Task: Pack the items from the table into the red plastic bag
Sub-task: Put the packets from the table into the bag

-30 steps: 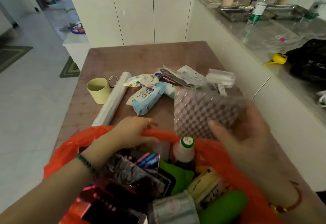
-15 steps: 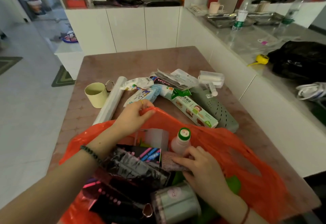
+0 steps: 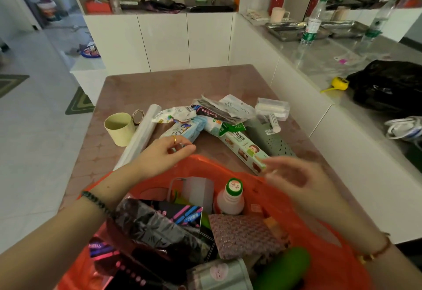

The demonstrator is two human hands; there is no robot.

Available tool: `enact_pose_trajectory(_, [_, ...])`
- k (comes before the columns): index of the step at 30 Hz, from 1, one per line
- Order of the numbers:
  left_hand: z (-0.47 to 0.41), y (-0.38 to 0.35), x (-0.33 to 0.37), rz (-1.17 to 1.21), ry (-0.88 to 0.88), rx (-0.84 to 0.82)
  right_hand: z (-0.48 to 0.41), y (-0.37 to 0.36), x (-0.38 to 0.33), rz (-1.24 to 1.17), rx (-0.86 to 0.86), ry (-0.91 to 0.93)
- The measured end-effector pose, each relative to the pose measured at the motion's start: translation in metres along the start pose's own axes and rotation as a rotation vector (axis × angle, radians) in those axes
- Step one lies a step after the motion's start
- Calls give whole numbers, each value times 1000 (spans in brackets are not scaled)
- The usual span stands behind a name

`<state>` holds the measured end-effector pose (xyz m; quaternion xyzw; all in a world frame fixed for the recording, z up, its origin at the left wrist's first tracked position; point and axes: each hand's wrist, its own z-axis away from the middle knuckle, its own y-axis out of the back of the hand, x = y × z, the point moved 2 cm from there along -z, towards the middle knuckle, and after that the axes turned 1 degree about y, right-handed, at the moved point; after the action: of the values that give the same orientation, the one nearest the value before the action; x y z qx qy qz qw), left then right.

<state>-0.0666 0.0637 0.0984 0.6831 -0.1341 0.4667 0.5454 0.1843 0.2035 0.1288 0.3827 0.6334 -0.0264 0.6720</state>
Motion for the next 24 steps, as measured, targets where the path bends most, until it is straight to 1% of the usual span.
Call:
enact_pose_trajectory(2, [-11,4,-1,13,31,47,-31,9,-4,-32,84,1])
enact_pose_trajectory(4, [-23,6,-3,36,56,97,-67,8,0,-5,71,-14])
enact_pose_trajectory(6, [-33,7,-8,110,93,141,-101,-4,8,85,-11,-51])
enact_pose_trajectory(8, [-44,6,-17,175,149,180,-133,-24,13,208,-112,-33])
enact_pose_trajectory(12, [-60,3,-30,268,231,265,-201,-80,17,392,-248,118])
enact_pose_trajectory(15, [-60,5,-38,322,291,294,-249,-127,24,522,-307,204])
enact_pose_trajectory(18, [-53,11,-41,344,314,303,-284,-167,37,757,-357,244])
enact_pose_trajectory(21, [-44,15,-40,352,307,296,-303,-186,44,915,-337,302])
enact_pose_trajectory(24, [-33,21,-39,397,331,261,-311,-190,40,979,-279,376])
